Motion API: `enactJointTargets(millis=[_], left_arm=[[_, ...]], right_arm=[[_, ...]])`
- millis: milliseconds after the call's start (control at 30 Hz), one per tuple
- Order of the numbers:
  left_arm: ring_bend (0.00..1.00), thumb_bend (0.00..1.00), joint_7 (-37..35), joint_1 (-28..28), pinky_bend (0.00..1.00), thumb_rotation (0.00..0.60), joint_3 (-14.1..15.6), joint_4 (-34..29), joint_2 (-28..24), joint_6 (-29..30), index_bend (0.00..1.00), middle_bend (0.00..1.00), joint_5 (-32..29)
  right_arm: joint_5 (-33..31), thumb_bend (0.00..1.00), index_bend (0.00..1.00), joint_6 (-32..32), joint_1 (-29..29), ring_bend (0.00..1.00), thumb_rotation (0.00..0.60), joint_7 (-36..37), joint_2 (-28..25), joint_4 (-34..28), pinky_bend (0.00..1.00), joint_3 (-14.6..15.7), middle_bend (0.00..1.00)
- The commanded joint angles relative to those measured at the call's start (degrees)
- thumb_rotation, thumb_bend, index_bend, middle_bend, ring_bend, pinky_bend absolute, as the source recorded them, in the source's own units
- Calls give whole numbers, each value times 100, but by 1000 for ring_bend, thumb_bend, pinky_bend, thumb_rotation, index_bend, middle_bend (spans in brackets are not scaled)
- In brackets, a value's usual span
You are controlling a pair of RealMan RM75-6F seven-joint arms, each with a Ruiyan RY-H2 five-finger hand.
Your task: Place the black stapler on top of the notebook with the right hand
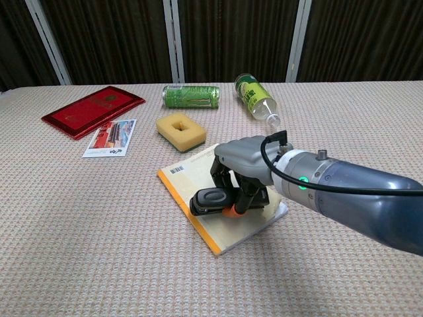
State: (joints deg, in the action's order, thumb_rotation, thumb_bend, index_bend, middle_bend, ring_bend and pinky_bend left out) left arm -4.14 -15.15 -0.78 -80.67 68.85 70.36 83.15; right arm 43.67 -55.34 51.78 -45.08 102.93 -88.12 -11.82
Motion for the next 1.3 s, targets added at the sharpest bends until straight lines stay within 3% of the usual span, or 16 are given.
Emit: enactJointTargets(millis=[33, 300, 500, 733, 867, 1033, 1300], left_arm=[[0, 313, 3, 1, 94, 600, -1, -2, -1, 8, 0, 0, 2], [0, 312, -14, 4, 94, 600, 14, -15, -13, 35, 0, 0, 46], [0, 312, -68, 29, 94, 600, 25, -25, -40, 105, 0, 0, 92], [0, 312, -96, 53, 94, 600, 23, -40, -62, 181, 0, 0, 125], [0, 312, -117, 66, 94, 600, 18, -32, -70, 202, 0, 0, 119], [0, 312, -109, 80, 94, 600, 20, -39, -77, 229, 0, 0, 128], [0, 312, 57, 96, 94, 600, 37, -107, -54, 290, 0, 0, 175]], right_arm=[[-18, 258, 620, -16, 30, 505, 600, -5, 9, 25, 683, 12, 560], [-41, 257, 452, -90, 86, 473, 600, 13, 77, 99, 675, 72, 458], [-143, 258, 278, -104, 112, 410, 600, 4, 24, 4, 606, 130, 360], [-263, 257, 155, -297, 146, 309, 600, -190, -99, -233, 506, 195, 266], [-441, 255, 42, -602, 143, 153, 600, -522, -299, -629, 343, 258, 115], [-431, 253, 0, -1140, 20, 11, 600, -785, -687, -1303, 191, 358, 2], [-122, 239, 0, -2027, -461, 0, 600, -940, -1811, -2653, 44, 734, 0]])
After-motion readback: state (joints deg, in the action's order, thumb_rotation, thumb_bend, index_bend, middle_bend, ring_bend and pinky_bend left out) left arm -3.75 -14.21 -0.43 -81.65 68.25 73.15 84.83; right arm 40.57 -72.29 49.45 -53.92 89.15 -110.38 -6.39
